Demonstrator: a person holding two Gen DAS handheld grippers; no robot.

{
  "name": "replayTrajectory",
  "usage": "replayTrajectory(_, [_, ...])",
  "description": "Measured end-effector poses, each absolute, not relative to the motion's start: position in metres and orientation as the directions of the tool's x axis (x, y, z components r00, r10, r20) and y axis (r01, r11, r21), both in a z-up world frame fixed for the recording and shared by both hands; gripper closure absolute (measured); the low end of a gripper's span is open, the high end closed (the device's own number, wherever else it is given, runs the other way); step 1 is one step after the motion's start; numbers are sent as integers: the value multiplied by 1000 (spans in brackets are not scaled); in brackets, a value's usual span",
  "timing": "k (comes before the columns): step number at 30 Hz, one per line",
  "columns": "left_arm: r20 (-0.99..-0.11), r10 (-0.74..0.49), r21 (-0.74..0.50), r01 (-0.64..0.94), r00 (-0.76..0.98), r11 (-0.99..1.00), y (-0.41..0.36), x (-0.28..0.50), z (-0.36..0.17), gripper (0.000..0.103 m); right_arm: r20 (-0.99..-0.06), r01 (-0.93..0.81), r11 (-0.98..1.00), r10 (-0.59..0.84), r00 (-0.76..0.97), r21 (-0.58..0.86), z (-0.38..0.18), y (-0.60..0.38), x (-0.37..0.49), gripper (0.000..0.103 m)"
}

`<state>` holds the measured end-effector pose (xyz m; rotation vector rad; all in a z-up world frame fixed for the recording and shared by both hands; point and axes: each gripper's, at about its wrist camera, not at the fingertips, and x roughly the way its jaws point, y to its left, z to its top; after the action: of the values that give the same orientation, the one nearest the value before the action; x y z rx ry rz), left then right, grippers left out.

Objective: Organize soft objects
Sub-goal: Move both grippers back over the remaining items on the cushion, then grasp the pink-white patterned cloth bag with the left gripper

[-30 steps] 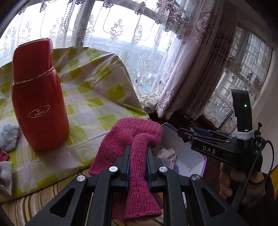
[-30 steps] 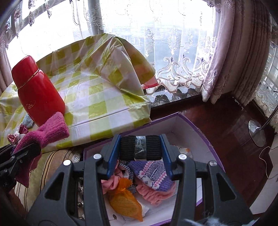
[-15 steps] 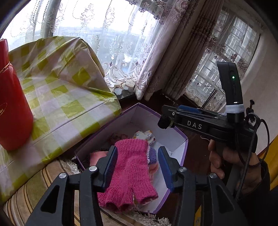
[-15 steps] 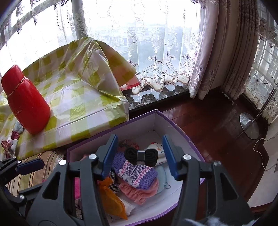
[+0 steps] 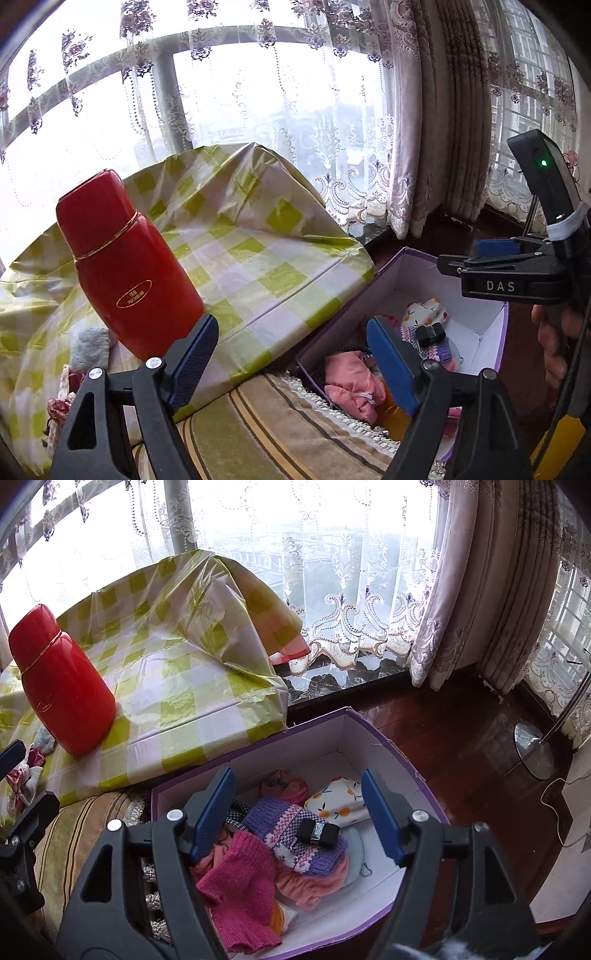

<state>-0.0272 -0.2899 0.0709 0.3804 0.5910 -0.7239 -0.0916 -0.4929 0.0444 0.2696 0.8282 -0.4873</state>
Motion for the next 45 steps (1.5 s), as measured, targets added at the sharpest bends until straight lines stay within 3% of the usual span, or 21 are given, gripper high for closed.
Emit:
replayTrajectory(15, [-675,-381,111,598,632,794,-220,6,64,19,-773,383,923,-213,598,43,45,-440,-66,25])
replayTrajectory(30, [-740,-336,-70,430,583,900,-113,32,55,20,-803,134,988,-18,596,78,40,-341,-30,25])
replayTrajectory(39, [-743,-334,-179,309,579,934,-42,51,45,38,-830,12,997,61,554,81,29,-293,-7,25])
replayTrajectory(43, [-749,-336,-237,243,571,941,-16,65,37,41,-840,-31,996,84,536,80,25,-275,5,25])
replayTrajectory(45, [-750,-343,-267,215,565,939,-7,73,33,48,-842,-48,996,93,531,80,23,-269,11,25])
